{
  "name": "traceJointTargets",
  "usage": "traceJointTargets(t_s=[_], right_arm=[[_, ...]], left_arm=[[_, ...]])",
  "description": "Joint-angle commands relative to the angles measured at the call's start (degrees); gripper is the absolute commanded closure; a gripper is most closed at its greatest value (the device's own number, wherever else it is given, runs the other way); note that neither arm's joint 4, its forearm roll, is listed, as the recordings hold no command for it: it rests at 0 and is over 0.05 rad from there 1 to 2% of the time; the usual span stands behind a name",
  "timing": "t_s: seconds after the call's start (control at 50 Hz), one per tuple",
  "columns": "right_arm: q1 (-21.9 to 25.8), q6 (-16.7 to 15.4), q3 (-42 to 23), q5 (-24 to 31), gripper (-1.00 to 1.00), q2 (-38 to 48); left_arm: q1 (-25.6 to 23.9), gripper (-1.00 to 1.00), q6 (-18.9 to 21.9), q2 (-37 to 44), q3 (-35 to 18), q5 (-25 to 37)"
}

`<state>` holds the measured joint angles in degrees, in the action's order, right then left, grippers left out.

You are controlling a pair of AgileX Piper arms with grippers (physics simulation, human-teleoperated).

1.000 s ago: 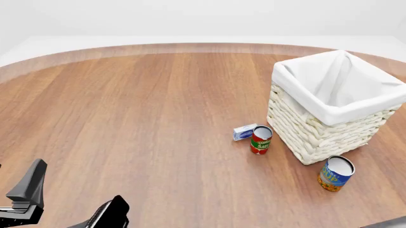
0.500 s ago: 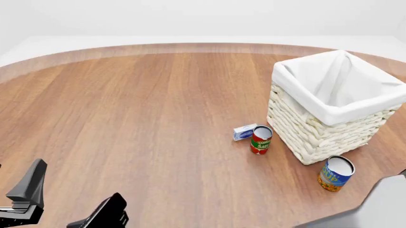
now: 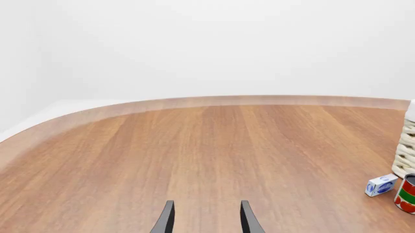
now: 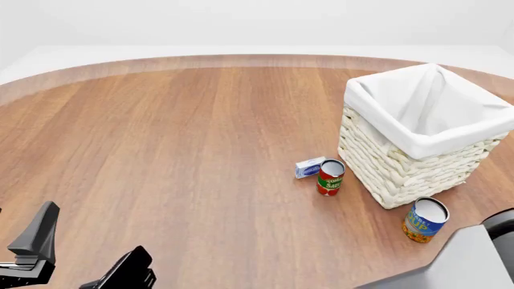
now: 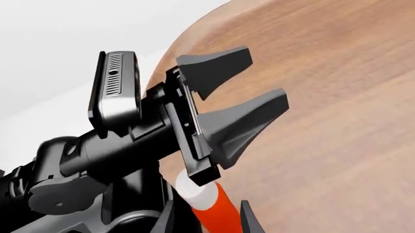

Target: Pick up the ketchup, and put it in the basket.

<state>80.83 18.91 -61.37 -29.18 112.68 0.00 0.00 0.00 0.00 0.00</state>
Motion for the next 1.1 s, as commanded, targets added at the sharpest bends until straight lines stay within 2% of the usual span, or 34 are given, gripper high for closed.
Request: traceJointTargets(t_s=[0.02, 0.42, 0.62, 0.64, 1.1], right_arm=[[0.4, -0.1, -1.9, 0.7, -1.0, 1.2], [1.3, 2.3, -4.6, -1.3, -1.0, 7.2], [-0.4, 2.2, -8.1, 0.3, -1.0, 10.2], [-0.4, 2.3, -8.0, 0.1, 1.0, 10.1], [-2.8, 2.2, -7.9, -0.6, 1.0, 9.4]], left_arm=[[0.0, -1.0, 0.0, 0.0, 0.0, 0.0], [0.0, -1.0, 0.0, 0.0, 0.0, 0.0], [0.0, -1.0, 0.0, 0.0, 0.0, 0.0], [0.0, -1.0, 0.0, 0.0, 0.0, 0.0], [0.0, -1.0, 0.0, 0.0, 0.0, 0.0]])
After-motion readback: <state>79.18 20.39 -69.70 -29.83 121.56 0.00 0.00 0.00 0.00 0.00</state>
